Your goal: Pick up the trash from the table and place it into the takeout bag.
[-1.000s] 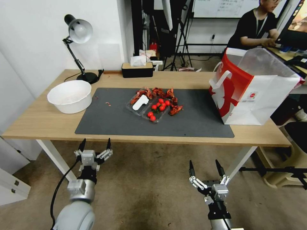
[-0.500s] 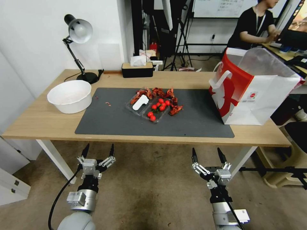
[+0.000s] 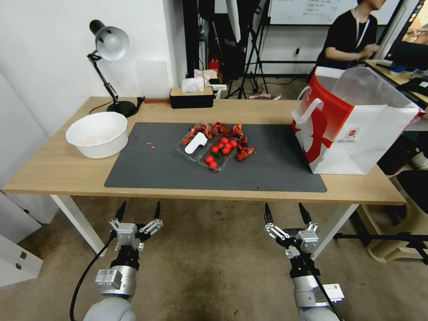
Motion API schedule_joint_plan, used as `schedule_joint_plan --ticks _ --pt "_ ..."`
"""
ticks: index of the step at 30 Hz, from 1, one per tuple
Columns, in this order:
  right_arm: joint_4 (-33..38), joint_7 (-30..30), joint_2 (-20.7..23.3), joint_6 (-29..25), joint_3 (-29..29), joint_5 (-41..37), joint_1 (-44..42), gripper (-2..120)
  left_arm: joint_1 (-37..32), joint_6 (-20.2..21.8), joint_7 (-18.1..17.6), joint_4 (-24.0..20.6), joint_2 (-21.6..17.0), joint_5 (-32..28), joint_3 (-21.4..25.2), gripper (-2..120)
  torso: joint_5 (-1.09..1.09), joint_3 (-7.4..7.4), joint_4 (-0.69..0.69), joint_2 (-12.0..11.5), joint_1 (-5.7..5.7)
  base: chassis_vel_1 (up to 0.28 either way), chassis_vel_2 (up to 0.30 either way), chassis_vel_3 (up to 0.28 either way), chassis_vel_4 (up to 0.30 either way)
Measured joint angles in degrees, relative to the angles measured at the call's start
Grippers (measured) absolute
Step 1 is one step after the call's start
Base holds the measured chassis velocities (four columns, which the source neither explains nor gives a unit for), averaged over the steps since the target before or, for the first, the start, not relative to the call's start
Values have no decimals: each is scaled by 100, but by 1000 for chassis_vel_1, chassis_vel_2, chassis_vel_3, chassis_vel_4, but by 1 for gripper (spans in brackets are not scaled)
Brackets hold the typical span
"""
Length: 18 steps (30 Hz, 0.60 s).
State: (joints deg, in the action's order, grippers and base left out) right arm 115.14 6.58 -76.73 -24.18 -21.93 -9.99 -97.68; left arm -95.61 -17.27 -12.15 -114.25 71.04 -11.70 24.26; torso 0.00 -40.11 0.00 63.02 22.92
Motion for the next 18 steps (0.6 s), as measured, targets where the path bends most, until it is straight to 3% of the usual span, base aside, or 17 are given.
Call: schedule_joint_plan --ticks 18 --pt "-6 2 2 -1 -3 0 -4 100 6 16 -11 4 -6 -8 -6 100 0 0 0 0 0 0 0 0 0"
